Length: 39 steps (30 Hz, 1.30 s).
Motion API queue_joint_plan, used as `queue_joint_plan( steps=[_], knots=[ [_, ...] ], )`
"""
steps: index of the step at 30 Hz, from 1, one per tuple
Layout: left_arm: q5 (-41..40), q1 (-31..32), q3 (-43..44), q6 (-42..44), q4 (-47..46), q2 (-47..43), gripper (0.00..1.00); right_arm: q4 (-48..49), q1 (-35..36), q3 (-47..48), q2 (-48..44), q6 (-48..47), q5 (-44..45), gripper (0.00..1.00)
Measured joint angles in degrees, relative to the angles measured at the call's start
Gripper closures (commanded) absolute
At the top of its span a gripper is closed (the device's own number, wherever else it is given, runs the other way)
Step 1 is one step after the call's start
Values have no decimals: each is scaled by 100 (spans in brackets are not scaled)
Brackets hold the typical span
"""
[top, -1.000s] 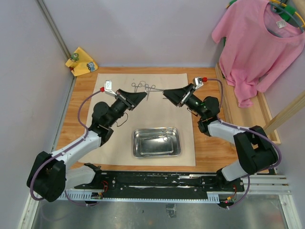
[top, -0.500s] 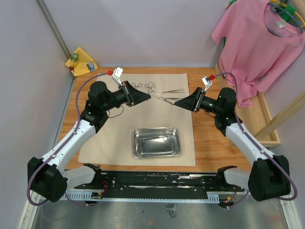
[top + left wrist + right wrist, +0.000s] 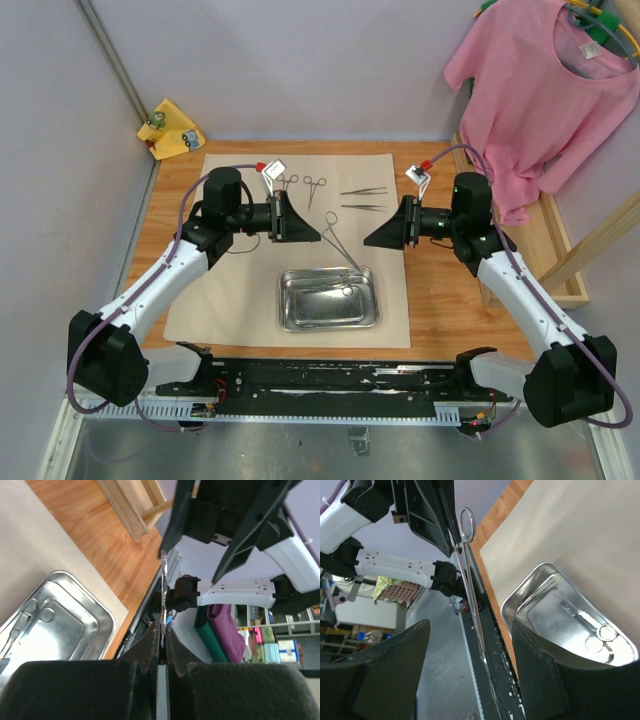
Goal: Open and lay out the surgical kit
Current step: Place the medical item in the surgical kit.
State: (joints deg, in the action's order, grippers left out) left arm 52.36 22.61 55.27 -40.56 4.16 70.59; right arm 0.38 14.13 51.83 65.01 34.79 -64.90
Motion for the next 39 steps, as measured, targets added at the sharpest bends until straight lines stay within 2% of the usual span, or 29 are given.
queue_joint_plan(
  steps=[5, 9, 16, 20, 24, 26, 28, 29, 32, 35, 39],
  knots=[
    [481, 0, -31, -109, -437, 127, 96, 313, 424, -94, 474, 271, -354, 39],
    [791, 0, -199, -313, -901, 289, 96, 575, 575, -94, 643, 457, -520, 48],
    [1010, 0, -273, -516, -1344, 577, 95, 914, 1088, -90, 966, 669, -577, 60],
    [1071, 0, -273, -595, -1493, 632, 95, 931, 1257, -90, 1154, 697, -560, 73],
    [1099, 0, -273, -632, -1602, 688, 93, 927, 1307, -87, 1215, 697, -518, 81],
    [1139, 0, -273, -647, -1631, 706, 93, 925, 1329, -87, 1215, 695, -490, 81],
    [1158, 0, -273, -654, -1659, 721, 93, 925, 1342, -87, 1215, 695, -446, 64],
    [1158, 0, -273, -660, -1663, 728, 93, 925, 1342, -87, 1215, 693, -437, 60],
    [1156, 0, -273, -662, -1679, 772, 93, 872, 1344, -66, 1215, 662, -400, 57],
    [1158, 0, -273, -660, -1679, 789, 93, 835, 1342, -26, 1215, 610, -400, 63],
    [1161, 0, -273, -638, -1674, 789, 92, 831, 1320, 7, 1213, 575, -400, 79]
  ],
)
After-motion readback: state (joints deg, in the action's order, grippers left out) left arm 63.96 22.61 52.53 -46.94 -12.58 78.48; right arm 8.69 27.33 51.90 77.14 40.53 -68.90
